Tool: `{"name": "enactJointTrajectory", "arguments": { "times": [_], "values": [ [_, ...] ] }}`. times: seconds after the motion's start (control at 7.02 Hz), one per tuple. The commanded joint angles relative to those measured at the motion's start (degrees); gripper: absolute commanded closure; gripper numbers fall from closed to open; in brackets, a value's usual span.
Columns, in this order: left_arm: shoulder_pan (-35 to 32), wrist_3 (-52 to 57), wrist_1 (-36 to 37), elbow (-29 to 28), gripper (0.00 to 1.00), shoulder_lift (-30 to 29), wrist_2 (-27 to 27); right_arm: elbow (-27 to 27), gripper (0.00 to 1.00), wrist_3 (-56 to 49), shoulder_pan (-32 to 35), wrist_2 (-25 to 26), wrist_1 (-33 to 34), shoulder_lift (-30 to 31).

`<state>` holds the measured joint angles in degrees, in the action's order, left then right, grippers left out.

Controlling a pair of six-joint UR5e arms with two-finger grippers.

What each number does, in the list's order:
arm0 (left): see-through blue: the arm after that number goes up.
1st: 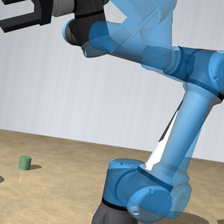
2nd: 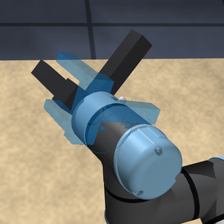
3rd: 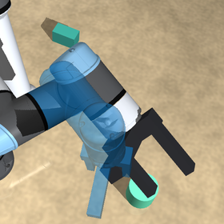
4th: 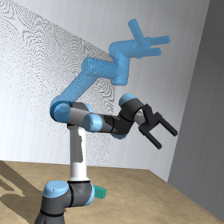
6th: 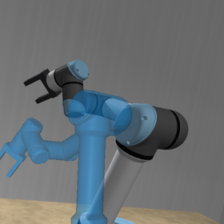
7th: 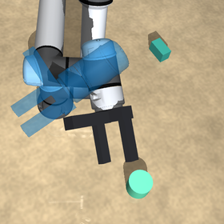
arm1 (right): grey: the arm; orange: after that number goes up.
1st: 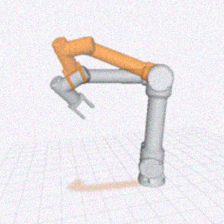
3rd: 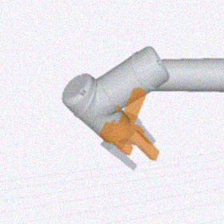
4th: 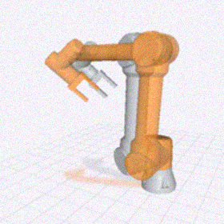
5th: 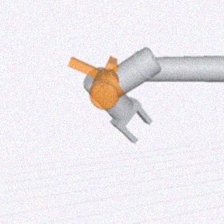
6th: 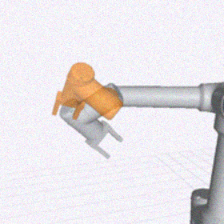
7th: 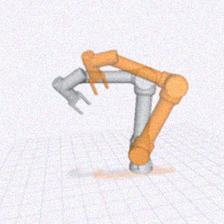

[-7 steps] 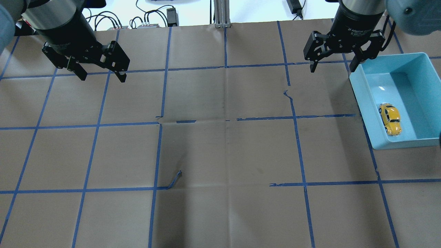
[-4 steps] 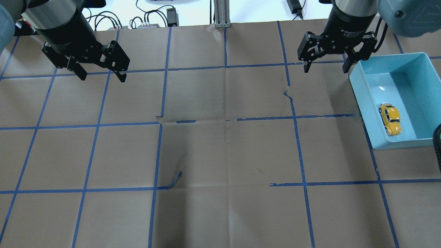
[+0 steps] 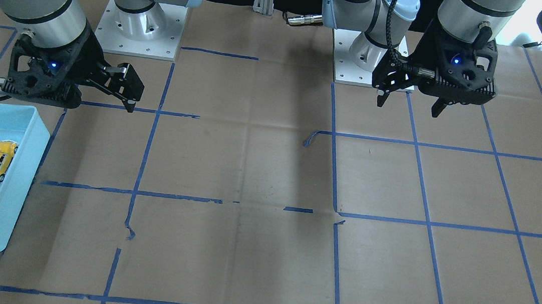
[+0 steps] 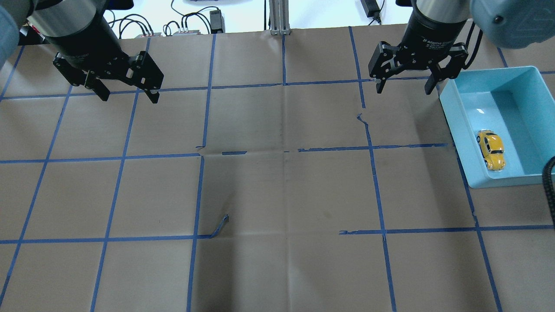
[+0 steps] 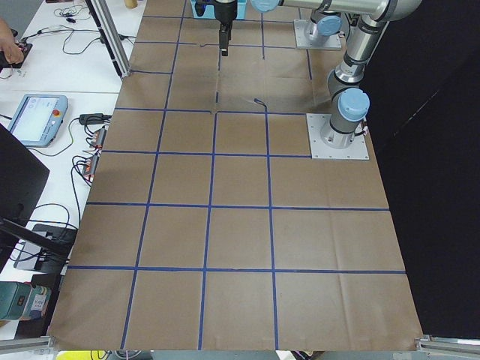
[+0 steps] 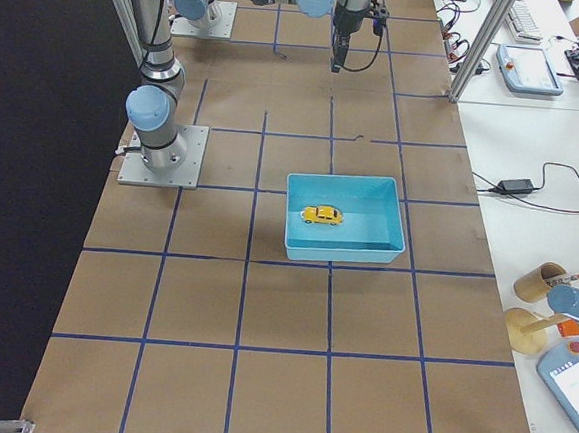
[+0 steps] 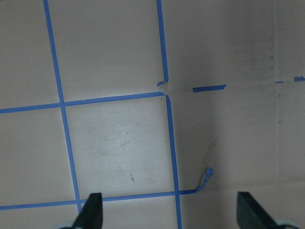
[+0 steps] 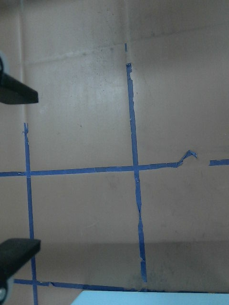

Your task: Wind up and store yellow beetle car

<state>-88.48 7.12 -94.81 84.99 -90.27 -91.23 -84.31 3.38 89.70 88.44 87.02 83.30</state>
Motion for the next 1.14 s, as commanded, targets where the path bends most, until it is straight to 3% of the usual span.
{"name": "enactJointTrajectory", "arguments": {
  "times": [0.0, 1.0],
  "values": [
    [-0.02, 0.00, -0.02, 0.00, 0.00, 0.00, -0.09, -0.15, 0.00, -0.22, 0.03, 0.06, 0.25, -0.06],
    [-0.02, 0.00, -0.02, 0.00, 0.00, 0.00, -0.09, -0.33, 0.00, -0.74, -0.32, 0.32, 0.52, -0.76]
  ]
}}
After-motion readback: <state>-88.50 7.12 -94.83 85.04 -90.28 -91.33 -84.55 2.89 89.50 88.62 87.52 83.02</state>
